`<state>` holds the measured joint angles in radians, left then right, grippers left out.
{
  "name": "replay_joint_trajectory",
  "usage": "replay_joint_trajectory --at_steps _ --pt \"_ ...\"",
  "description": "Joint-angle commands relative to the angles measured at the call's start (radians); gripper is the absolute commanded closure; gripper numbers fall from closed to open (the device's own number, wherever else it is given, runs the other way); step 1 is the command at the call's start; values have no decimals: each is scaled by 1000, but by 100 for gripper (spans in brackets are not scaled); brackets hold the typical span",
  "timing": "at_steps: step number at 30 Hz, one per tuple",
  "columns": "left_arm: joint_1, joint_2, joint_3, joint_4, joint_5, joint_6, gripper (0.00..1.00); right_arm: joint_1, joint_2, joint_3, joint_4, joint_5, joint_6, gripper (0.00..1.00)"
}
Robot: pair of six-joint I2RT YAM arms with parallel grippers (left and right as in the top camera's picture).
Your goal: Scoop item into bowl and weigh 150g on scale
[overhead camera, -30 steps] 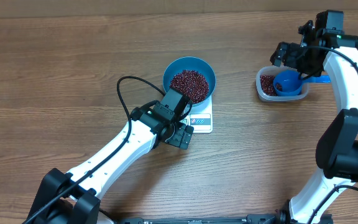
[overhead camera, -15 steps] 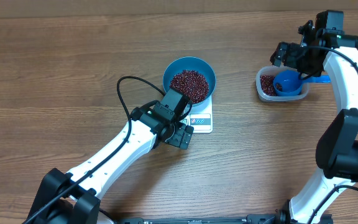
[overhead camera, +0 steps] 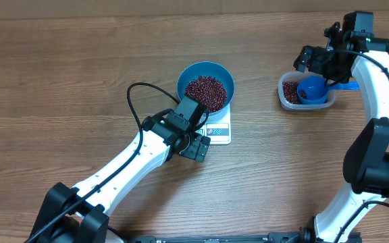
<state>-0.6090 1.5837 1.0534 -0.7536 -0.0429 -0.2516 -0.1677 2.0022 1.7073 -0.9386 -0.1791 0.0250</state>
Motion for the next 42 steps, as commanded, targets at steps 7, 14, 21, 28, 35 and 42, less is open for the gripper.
replay_joint_trajectory --at_steps 7,14,21,28,35,42 --pt "-7 -7 -5 3 -12 20 0 4 -28 28 2 -2 -6 0" --pt "-7 -7 -5 3 -12 20 0 4 -28 28 2 -2 -6 0" --pt "-7 -7 -5 3 -12 19 0 4 -28 28 2 -2 -6 0" --pt "-7 -7 -5 3 -12 20 0 2 -15 28 2 -2 -6 0" --pt "-7 -7 -5 3 -12 20 0 56 -70 28 2 -2 -6 0" --pt "-7 -7 -5 3 -12 20 0 130 -193 28 2 -2 -6 0"
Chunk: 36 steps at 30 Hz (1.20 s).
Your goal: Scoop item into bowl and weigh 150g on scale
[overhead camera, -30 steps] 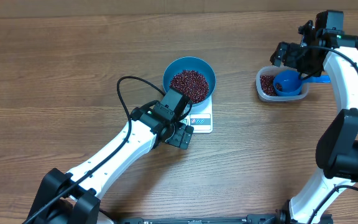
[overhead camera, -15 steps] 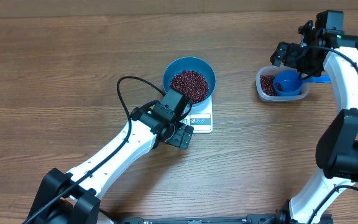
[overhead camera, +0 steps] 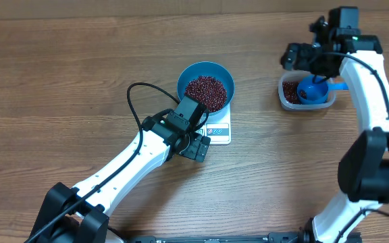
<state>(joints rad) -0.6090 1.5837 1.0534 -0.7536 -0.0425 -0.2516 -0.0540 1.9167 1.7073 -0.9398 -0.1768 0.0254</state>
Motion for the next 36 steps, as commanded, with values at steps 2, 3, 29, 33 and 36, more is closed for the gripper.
replay_joint_trajectory --at_steps 2,3,29,33,36 --pt "-7 -7 -5 3 -13 20 0 35 -157 28 3 -4 -7 0" --pt "-7 -7 -5 3 -13 20 0 42 -180 28 3 -4 -7 0" --pt "-6 -7 -5 3 -13 19 0 59 -705 27 -3 -4 -7 0" --pt "-7 -7 -5 3 -13 20 0 59 -703 26 -17 -5 -7 0" --pt "-7 -7 -5 3 -13 20 1 59 -697 26 -34 -5 -7 0"
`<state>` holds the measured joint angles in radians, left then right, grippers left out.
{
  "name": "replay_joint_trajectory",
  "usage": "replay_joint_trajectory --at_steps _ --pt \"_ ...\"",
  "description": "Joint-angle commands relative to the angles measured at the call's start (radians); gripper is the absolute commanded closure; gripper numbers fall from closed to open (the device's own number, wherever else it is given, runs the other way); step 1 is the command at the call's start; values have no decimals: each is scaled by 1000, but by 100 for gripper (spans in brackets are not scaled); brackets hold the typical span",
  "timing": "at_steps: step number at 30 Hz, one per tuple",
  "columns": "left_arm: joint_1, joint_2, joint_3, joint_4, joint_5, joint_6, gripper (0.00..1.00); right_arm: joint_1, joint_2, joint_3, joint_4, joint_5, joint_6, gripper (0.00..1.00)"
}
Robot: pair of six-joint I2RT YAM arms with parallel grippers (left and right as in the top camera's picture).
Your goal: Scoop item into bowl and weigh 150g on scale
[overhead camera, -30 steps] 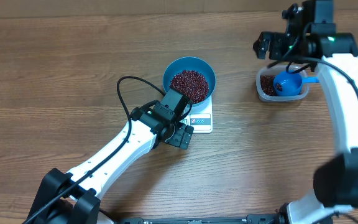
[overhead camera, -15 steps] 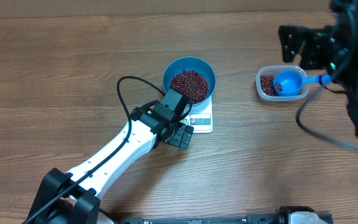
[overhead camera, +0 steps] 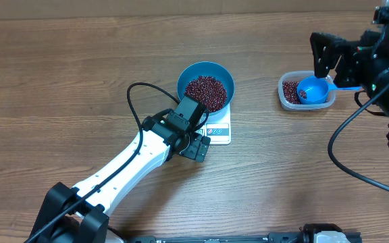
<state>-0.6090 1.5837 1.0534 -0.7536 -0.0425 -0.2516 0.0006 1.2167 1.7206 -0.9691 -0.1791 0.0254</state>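
A blue bowl (overhead camera: 206,86) full of red beans stands on the white scale (overhead camera: 219,131). At the right, a clear container (overhead camera: 289,91) holds more beans, and the blue scoop (overhead camera: 312,90) lies in it with its handle pointing right. My right gripper (overhead camera: 331,57) hangs high above the container, close to the camera, open and holding nothing. My left gripper (overhead camera: 198,146) rests on the table at the scale's front left corner; its jaws are not clear from above.
The left arm stretches from the bottom left up to the scale, with a black cable (overhead camera: 135,94) looping beside it. The right arm fills the right edge of the view. The wooden table (overhead camera: 80,61) carries everything.
My right gripper was low beside the container's left rim and is now higher and further right, large in the view. The scoop lies as it did. The left arm is unmoved.
First my right gripper sat low over the container by the scoop. Then it stood at the container's left rim, with the scoop lying in the beans. Now it hangs high above. The bowl, scale and left arm stayed put throughout.
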Motion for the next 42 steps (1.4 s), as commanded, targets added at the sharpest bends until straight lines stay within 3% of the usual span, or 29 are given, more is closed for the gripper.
replay_joint_trajectory --at_steps 1,13,19,24,32,42 --pt "-7 -7 -5 3 -13 19 1 4 3 10 -11 -2 -7 0" --pt "-7 -7 -5 3 -13 20 0 5 1 -6 -156 17 -8 0" --pt "-7 -7 -5 3 -13 20 1 5 -54 -167 -158 20 -11 0" --pt "-7 -7 -5 3 -13 20 0 5 -154 -450 3 20 -6 0" --pt "-7 -7 -5 3 -13 20 1 5 -351 -1003 447 -33 5 0" --pt "-7 -7 -5 3 -13 20 0 5 -469 -1364 777 -47 5 0"
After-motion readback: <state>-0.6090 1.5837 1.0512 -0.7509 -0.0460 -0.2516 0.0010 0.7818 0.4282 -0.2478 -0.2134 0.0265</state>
